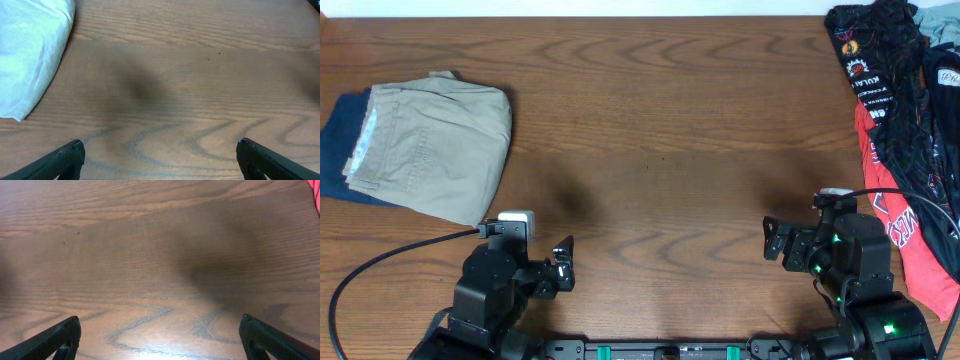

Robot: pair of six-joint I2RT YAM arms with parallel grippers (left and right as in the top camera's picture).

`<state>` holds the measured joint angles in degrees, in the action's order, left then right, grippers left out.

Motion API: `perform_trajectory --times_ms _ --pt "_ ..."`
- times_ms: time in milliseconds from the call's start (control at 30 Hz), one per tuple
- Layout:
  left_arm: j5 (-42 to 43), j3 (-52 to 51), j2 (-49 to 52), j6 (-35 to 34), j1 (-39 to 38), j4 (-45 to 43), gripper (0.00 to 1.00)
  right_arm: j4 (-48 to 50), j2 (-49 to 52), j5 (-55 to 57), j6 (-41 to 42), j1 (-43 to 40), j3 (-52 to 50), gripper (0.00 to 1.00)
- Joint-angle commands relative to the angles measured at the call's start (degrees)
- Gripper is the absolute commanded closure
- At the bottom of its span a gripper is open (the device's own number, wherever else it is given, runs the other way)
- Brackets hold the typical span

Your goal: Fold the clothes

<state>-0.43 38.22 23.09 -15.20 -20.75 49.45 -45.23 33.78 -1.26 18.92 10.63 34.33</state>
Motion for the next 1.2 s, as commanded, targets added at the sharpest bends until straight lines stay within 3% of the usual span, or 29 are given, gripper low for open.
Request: perform_trajectory --times_ms 0,667,867,1167 --pt "-0.68 -0.35 -0.24 -0.33 -0.22 -0.04 0.02 -0.5 -0.07 0.81 0.79 0.52 -0.37 0.01" --pt "-0.68 -0.35 -0.24 -0.33 -0.22 -0.04 0.02 -2.08 -2.89 0.83 0.79 -0.22 -0.39 0.01" --pt "-0.68 -0.35 -0.24 -0.33 -0.22 -0.07 0.02 -2.64 -10.34 3.82 -4.24 -2.95 -1.66 0.01" --pt "-0.68 -0.35 -0.24 -0.33 -0.22 -0.04 0.02 6.03 -27.32 1.44 -15.5 -7.98 -9.2 0.01"
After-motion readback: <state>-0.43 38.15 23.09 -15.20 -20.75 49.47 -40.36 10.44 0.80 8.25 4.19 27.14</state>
